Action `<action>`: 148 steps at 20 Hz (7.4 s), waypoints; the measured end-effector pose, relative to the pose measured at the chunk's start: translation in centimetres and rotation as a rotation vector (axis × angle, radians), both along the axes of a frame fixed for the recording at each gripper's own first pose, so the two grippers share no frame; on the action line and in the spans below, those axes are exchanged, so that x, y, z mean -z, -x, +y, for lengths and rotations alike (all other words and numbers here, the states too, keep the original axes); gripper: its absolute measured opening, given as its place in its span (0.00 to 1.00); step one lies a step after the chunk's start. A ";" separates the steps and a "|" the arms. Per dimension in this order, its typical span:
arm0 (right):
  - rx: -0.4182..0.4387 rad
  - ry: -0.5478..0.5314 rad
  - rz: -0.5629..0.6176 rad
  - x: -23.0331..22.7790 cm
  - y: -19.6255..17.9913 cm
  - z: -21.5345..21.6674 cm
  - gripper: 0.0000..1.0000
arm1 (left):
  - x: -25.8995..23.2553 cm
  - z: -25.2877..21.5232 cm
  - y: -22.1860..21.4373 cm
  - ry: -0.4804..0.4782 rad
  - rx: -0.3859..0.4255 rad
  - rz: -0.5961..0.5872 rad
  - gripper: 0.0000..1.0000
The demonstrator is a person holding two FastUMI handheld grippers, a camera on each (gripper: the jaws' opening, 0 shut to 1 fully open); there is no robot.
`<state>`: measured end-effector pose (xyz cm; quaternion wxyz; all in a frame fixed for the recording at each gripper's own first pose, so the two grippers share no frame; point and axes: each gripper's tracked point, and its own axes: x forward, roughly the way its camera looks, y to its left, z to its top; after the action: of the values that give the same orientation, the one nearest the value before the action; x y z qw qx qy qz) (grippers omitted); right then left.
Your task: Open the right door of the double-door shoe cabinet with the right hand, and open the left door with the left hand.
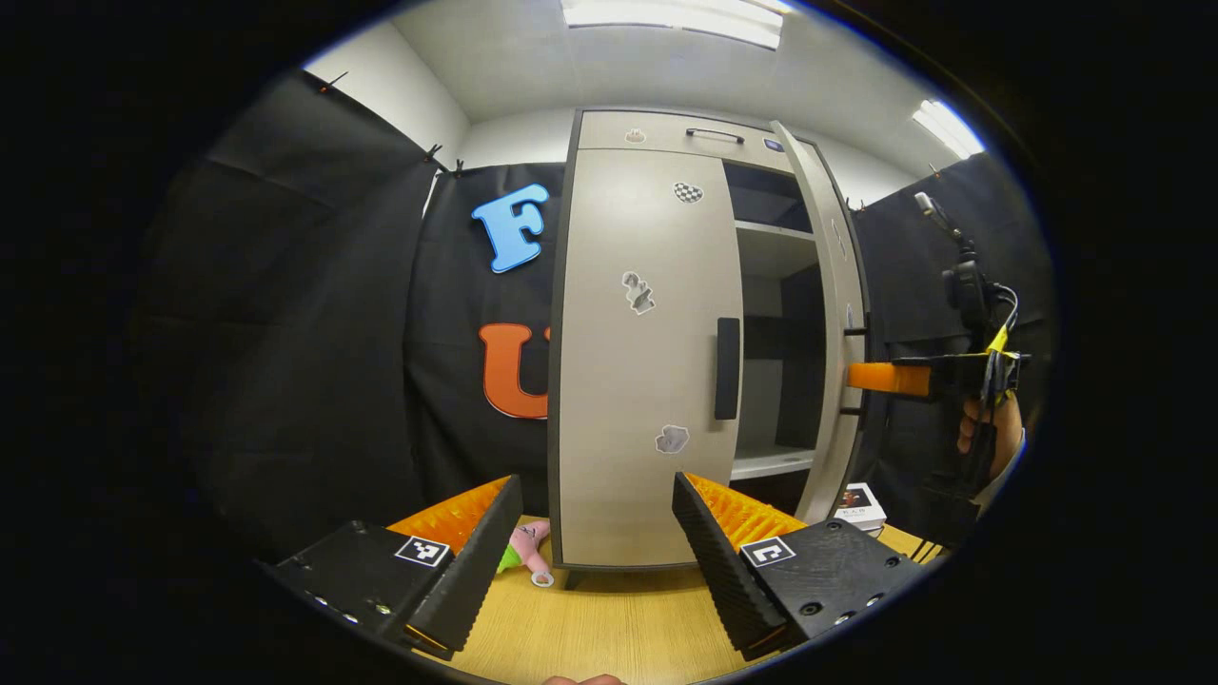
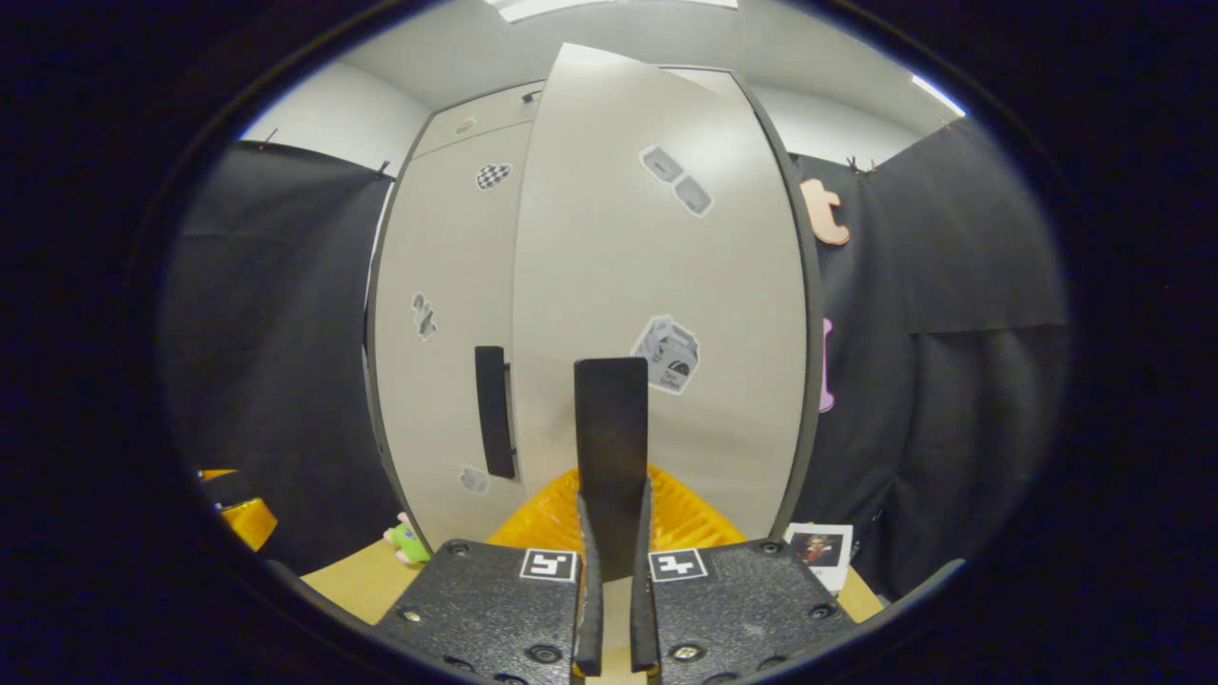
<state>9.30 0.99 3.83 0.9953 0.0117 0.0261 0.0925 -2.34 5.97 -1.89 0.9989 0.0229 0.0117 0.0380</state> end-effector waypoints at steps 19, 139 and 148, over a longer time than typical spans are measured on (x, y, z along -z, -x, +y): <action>0.033 0.023 0.009 0.2 4.5 -7.5 0.13 | 1.8 -4.2 2.0 0.047 -0.034 0.046 0.95; 0.092 0.018 0.056 7.4 13.8 -7.1 0.84 | -3.0 -7.6 -13.2 -0.033 0.128 0.029 0.06; 0.034 0.025 0.055 7.3 13.0 -4.6 0.84 | -3.7 -1.2 -9.5 -0.075 0.021 0.017 0.05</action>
<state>-3.70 -3.56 -3.43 0.9957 0.0021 0.0546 0.0750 7.18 4.81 1.83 0.9976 0.0610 0.0184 0.0276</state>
